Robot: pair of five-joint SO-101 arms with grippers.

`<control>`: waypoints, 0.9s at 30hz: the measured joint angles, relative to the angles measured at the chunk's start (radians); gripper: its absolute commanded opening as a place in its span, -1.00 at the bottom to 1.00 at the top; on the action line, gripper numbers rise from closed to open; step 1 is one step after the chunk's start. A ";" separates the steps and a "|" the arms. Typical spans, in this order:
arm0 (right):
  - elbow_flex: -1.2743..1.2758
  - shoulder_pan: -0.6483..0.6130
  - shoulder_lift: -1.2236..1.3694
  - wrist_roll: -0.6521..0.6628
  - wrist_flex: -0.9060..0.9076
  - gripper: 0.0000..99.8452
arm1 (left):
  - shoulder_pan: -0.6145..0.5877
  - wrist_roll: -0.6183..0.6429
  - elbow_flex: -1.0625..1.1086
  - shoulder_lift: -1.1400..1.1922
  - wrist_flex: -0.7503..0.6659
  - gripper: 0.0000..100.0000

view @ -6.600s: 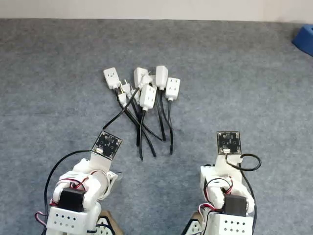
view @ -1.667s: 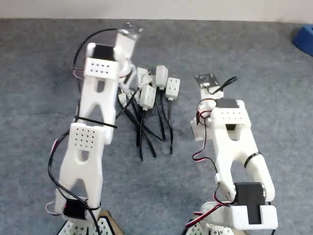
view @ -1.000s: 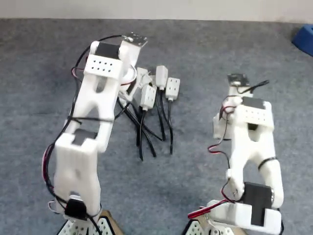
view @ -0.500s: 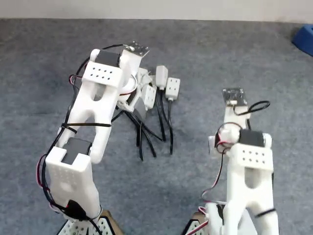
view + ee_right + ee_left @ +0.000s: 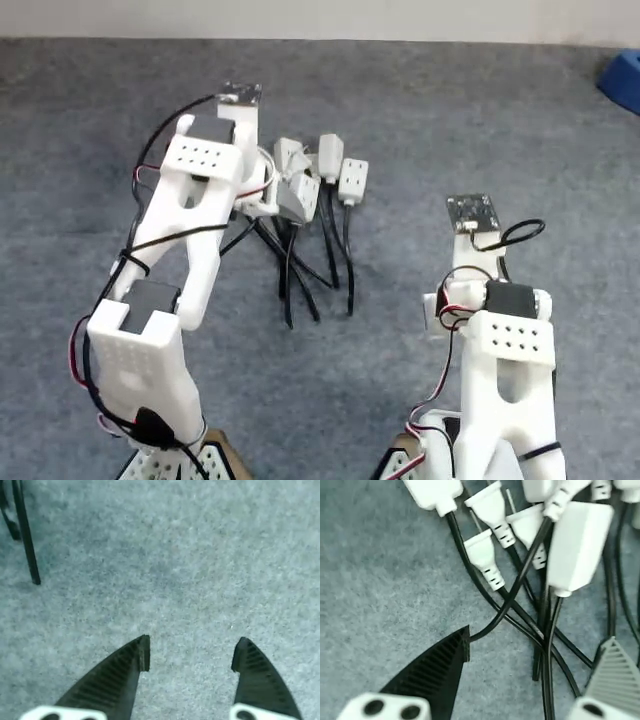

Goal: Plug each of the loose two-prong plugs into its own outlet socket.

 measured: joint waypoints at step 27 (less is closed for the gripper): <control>0.000 0.000 0.000 0.000 0.015 -0.46 | 0.167 0.017 -0.101 0.229 -0.031 -0.23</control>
